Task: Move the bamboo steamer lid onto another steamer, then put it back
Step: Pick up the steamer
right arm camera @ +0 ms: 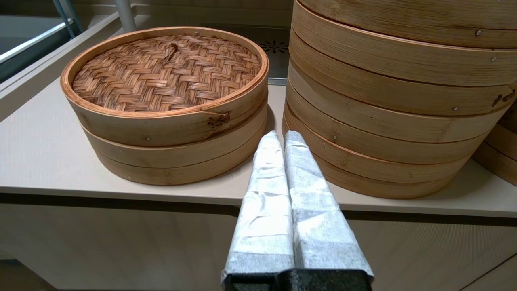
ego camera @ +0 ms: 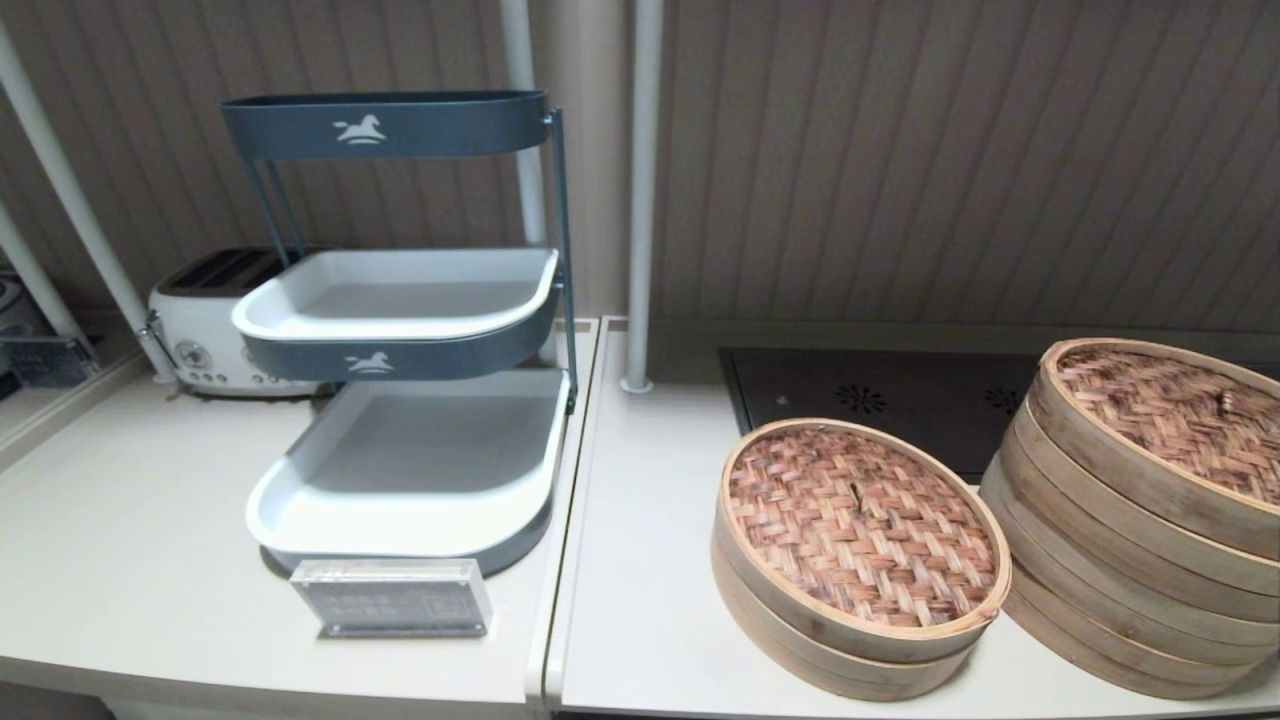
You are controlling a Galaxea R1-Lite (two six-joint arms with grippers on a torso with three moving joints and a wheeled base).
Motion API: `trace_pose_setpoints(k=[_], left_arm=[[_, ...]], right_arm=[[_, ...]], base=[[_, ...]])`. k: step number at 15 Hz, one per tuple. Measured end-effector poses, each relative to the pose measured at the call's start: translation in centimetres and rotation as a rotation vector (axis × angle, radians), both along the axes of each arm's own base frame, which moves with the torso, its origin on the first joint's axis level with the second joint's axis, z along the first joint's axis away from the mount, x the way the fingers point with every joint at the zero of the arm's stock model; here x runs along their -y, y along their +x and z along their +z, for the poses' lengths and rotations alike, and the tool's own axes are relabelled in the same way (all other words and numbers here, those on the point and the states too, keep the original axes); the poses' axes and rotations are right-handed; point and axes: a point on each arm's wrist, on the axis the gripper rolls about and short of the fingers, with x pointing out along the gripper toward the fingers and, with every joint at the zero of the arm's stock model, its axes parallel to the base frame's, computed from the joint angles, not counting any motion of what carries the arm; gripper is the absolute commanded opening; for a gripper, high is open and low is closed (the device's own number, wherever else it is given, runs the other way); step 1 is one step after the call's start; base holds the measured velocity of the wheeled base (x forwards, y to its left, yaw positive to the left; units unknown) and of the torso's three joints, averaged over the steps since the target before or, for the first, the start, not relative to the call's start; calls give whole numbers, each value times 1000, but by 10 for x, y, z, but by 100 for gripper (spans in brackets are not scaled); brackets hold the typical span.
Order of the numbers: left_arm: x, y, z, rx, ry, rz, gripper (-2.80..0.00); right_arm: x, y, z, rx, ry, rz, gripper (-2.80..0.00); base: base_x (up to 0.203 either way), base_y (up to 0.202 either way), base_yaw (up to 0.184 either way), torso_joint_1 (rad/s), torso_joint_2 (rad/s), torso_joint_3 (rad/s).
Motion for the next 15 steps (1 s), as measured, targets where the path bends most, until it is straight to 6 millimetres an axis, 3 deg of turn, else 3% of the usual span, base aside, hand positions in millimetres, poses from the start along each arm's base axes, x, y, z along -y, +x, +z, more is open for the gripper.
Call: trace_pose_setpoints(k=[11,13,15], left_arm=[[0,0,0,-1,0,0,-280],[0,0,0,-1,0,0,-280],[0,0,0,-1,0,0,-280]], right_arm=[[0,-1,1,-9,-21,9,-280],[0,-5,12,-23,-23,23,-280],[-1,-14,37,-26,-22,55,-280]], base=[[0,0,0,0,0,0],[0,0,0,0,0,0],[0,0,0,0,0,0]])
